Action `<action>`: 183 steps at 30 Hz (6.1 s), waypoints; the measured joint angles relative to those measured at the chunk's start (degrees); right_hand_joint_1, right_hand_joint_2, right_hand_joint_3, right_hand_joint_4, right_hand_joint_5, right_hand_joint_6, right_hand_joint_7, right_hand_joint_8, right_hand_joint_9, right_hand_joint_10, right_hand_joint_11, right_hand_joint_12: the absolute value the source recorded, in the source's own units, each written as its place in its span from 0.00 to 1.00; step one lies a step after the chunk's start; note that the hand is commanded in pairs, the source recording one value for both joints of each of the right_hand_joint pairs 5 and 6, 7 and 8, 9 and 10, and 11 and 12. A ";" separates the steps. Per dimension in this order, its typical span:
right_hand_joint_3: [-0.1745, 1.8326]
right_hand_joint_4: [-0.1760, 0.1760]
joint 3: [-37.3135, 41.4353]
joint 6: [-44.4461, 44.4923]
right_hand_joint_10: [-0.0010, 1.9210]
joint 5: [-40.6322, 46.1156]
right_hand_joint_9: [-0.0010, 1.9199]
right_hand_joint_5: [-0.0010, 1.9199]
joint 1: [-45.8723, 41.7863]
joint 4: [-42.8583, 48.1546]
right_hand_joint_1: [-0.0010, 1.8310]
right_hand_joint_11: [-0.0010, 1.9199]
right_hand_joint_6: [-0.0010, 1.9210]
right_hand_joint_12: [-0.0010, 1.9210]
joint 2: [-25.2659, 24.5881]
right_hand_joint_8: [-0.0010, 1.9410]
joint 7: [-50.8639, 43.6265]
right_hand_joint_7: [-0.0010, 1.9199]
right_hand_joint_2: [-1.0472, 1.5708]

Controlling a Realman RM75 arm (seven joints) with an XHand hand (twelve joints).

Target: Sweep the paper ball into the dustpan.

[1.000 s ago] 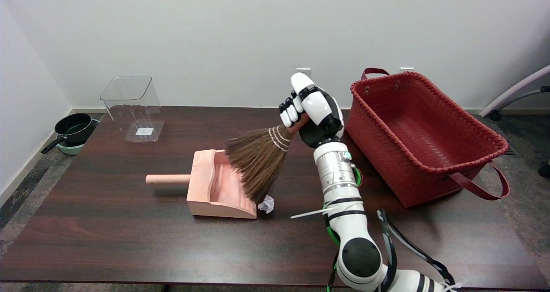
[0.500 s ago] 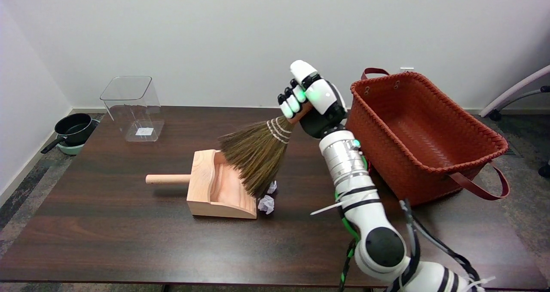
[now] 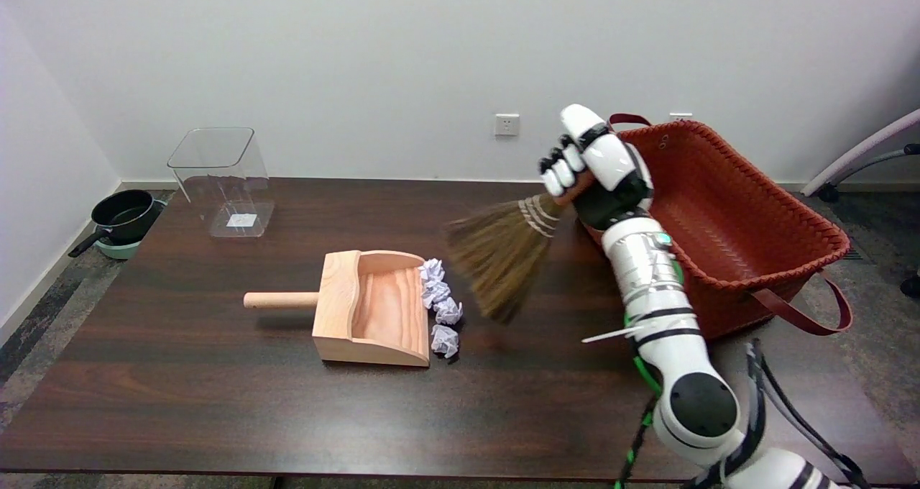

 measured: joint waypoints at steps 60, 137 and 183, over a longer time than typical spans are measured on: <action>0.82 0.50 4.50 18.83 1.00 -37.21 1.00 1.00 17.50 24.98 0.53 1.00 1.00 1.00 -5.01 0.99 -0.13 1.00 1.00; 0.75 0.50 12.95 26.54 1.00 -54.20 1.00 1.00 18.80 14.66 0.54 1.00 1.00 1.00 -43.85 0.99 0.25 1.00 1.00; 0.85 0.50 30.50 37.11 1.00 -77.58 1.00 1.00 6.40 -3.29 0.51 1.00 1.00 1.00 -45.87 0.99 0.42 1.00 1.00</action>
